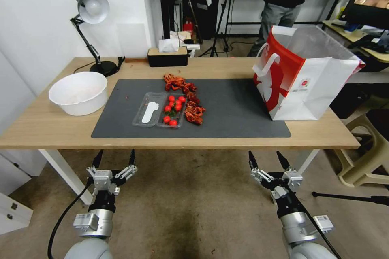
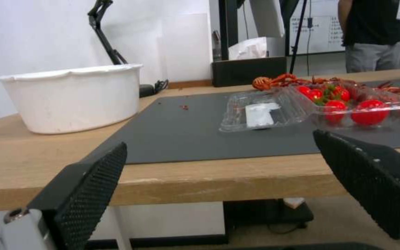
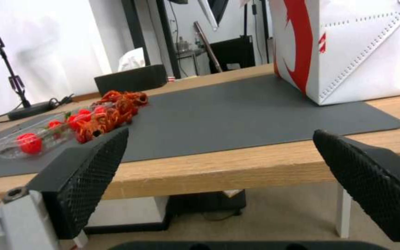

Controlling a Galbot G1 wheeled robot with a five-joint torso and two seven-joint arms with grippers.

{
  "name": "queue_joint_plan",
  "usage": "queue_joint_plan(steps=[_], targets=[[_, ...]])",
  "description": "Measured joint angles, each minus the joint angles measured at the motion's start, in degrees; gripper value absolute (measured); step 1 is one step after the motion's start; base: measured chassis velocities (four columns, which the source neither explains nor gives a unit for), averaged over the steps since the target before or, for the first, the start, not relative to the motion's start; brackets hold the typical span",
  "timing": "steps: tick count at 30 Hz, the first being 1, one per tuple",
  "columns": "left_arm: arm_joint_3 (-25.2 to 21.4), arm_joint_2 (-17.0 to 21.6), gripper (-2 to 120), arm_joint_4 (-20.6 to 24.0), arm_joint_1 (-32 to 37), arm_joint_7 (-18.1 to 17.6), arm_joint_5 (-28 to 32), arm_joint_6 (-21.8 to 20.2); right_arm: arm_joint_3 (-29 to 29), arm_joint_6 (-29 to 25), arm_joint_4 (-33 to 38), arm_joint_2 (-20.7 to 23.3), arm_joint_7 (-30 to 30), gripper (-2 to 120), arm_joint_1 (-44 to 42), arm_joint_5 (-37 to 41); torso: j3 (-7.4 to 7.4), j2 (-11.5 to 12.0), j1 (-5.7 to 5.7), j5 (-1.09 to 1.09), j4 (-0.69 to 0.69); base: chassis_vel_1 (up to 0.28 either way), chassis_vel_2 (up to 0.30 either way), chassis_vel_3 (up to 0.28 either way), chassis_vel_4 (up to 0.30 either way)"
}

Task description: Pick up the trash from the table and place it into the takeout bag.

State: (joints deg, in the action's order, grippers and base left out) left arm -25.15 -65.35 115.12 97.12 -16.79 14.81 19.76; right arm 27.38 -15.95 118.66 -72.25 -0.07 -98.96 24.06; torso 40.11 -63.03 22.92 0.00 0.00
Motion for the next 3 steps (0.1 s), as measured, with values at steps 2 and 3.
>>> queue_joint_plan(steps=[2, 3], targets=[[0.0, 0.0, 100, 0.0, 0.0, 0.0, 0.0, 0.0, 0.01, 0.0, 0.0, 0.0, 0.0, 100, -0.01, -0.01, 0.0, 0.0, 0.0, 0.0, 0.0, 0.0, 0.0, 0.0, 0.0], [0.01, 0.01, 100, -0.01, -0.01, 0.0, 0.0, 0.0, 0.01, 0.0, 0.01, 0.0, 0.0, 100, -0.01, -0.02, 0.0, 0.0, 0.0, 0.0, 0.0, 0.0, 0.0, 0.0, 0.0]])
